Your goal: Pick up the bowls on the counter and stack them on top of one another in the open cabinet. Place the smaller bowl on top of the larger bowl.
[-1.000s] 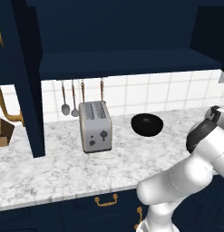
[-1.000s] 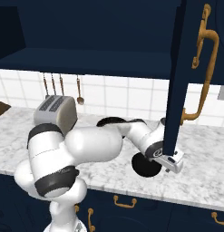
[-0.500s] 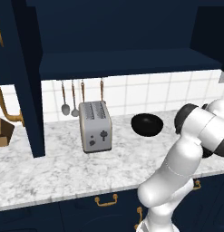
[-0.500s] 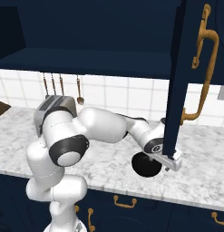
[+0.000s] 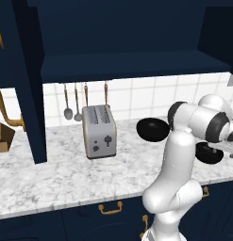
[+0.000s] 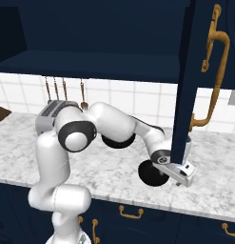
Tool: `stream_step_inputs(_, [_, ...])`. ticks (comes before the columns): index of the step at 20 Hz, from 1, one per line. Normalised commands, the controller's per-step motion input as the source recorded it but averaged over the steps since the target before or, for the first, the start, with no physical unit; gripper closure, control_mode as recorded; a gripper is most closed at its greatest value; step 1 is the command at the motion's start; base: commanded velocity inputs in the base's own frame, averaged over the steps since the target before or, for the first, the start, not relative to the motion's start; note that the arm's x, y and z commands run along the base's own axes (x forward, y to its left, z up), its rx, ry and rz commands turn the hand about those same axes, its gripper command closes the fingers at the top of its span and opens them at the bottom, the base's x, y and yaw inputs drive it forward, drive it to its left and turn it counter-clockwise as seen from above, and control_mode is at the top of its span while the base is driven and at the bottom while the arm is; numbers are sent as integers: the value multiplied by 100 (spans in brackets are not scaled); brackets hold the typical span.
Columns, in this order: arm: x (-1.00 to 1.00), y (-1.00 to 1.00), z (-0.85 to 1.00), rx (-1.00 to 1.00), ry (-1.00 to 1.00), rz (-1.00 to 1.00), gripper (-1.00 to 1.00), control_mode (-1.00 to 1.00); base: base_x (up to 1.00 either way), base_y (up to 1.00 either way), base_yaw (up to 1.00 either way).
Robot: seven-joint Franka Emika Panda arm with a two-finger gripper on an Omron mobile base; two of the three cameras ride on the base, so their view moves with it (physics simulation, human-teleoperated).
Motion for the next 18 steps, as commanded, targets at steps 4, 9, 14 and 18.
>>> stream_step_inputs(4, [0,5,-28,0,0,0,-100,-100,0,0,0])
stream_step_inputs(9, [0,36,-25,0,0,0,100,-100,0,0,0])
stream_step_inputs(14, [0,38,0,-3,0,0,100,-100,0,0,0])
stream_step_inputs(18, [0,39,0,-4,0,0,100,-100,0,0,0])
